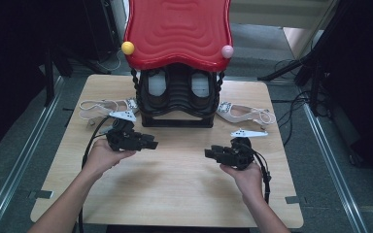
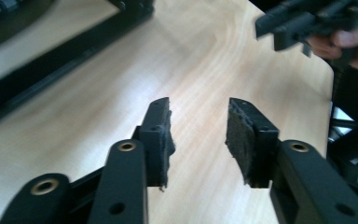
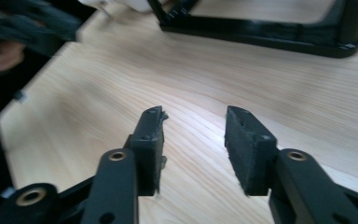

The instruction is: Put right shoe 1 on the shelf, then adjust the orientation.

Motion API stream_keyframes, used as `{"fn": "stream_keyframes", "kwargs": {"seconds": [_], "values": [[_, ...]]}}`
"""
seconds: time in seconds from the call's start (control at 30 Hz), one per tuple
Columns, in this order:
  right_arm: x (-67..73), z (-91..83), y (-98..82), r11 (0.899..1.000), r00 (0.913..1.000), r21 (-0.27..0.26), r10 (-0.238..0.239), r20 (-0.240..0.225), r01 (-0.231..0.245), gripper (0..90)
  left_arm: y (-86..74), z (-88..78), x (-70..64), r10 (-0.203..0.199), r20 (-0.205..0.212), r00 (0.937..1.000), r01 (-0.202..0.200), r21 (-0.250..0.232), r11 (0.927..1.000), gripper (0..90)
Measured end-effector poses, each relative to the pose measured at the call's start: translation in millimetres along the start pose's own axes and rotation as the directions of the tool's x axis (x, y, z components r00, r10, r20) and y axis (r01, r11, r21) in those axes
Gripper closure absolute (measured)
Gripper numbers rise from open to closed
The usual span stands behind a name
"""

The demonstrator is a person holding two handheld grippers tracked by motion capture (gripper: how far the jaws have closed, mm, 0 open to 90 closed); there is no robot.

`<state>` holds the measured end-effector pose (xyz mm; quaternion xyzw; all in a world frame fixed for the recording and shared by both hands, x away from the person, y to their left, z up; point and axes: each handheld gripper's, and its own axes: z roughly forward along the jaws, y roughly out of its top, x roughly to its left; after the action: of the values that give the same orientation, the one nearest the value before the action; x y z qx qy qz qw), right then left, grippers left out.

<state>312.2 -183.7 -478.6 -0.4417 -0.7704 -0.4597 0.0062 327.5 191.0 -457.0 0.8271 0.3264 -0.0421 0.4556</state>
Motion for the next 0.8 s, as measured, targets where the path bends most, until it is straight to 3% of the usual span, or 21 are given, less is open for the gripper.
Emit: {"fn": "stream_keyframes", "kwargs": {"seconds": [0.1, 0.2, 0.27, 0.3, 0.33, 0.4, 0.53, 0.7, 0.8], "values": [[-3.8, 4.3, 0.0, 0.999, 0.9994, 0.011, -0.034, 0.000, 0.034, 58.2, -3.9, -3.6, 0.3, 0.004, -0.007, 1.0000, -0.004, -0.021, 0.9998, 65.1], [-6.8, 5.6, -1.1, 0.997, 0.9969, 0.018, -0.077, 0.011, 0.077, 59.0, -10.2, -5.4, 4.1, -0.012, -0.003, 0.9999, 0.011, -0.018, 0.9998, 75.2], [-9.5, 2.5, -1.2, 0.997, 0.9974, 0.007, -0.071, 0.011, 0.071, 59.5, -15.5, -8.0, 7.8, -0.041, -0.001, 0.9992, 0.041, -0.029, 0.9988, 80.3], [-11.4, -0.2, -0.5, 0.998, 0.9982, -0.004, -0.058, 0.013, 0.058, 60.7, -18.4, -10.6, 9.4, -0.041, -0.031, 0.9987, 0.040, -0.036, 0.9986, 82.6], [-13.5, -4.2, 0.0, 0.999, 0.9990, -0.014, -0.039, 0.020, 0.040, 63.4, -20.4, -13.3, 11.8, -0.046, -0.035, 0.9983, 0.044, -0.044, 0.9981, 86.8], [-15.6, -7.7, 0.5, 0.999, 0.9980, 0.002, -0.032, 0.054, 0.032, 65.7, -23.9, -19.5, 16.3, -0.067, -0.025, 0.9974, 0.065, -0.071, 0.9953, 90.0], [-16.2, -12.5, 0.3, 1.000, 0.9996, -0.025, 0.017, 0.023, -0.017, 72.8, -28.2, -30.5, 23.6, -0.086, -0.041, 0.9954, 0.082, -0.080, 0.9934, 90.0], [-16.5, -9.1, -0.1, 1.000, 0.9989, -0.017, -0.003, 0.047, 0.004, 73.4, -31.2, -39.8, 31.6, -0.068, -0.096, 0.9930, 0.059, -0.087, 0.9944, 90.0], [-15.9, -6.9, -1.1, 1.000, 0.9982, 0.000, -0.019, 0.057, 0.019, 73.3, -31.9, -45.0, 39.9, -0.080, -0.113, 0.9904, 0.071, -0.082, 0.9941, 90.0]]}}
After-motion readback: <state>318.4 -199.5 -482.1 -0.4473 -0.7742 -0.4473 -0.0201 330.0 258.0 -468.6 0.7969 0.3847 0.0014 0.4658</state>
